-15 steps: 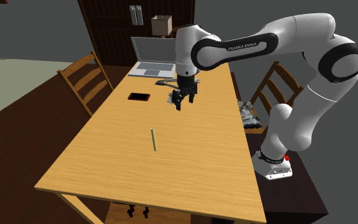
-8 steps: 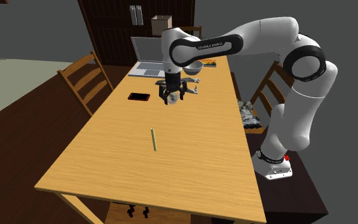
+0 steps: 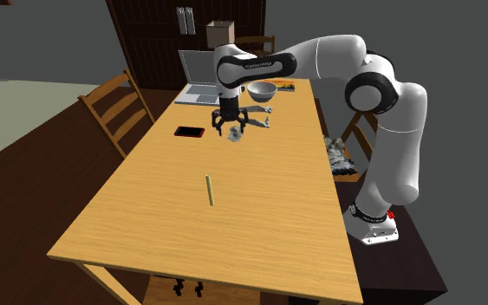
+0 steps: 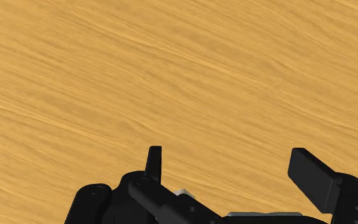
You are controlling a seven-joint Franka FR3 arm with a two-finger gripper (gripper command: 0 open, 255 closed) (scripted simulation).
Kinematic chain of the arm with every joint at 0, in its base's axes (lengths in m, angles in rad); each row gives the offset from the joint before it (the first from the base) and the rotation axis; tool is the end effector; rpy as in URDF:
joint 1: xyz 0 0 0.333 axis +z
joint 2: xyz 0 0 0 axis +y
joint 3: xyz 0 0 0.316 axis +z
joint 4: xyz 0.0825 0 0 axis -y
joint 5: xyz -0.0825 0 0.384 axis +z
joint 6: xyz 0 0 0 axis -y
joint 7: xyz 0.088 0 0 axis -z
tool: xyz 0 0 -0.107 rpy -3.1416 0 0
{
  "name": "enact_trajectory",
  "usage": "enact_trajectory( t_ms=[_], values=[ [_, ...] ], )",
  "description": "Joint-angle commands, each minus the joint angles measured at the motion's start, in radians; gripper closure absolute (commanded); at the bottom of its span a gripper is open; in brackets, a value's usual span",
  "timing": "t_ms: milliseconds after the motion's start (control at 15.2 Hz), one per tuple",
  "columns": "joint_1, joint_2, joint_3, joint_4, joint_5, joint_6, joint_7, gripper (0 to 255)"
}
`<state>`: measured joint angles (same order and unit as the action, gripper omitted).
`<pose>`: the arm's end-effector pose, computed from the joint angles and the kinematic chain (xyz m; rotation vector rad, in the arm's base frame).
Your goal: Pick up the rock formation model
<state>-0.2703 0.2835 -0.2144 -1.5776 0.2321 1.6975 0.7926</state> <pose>0.5722 -0.2616 0.4673 -2.3595 1.8335 0.2695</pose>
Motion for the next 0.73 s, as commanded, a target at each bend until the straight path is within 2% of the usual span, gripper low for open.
enact_trajectory(
  t_ms=[0,528,660],
  values=[
    [-0.029,0.071,-0.019,0.074,0.025,-0.024,0.039,0],
    [-0.153,0.288,-0.081,0.279,0.119,-0.092,0.197,0],
    [-0.167,0.311,-0.087,0.288,0.130,-0.087,0.212,0]
  ],
)
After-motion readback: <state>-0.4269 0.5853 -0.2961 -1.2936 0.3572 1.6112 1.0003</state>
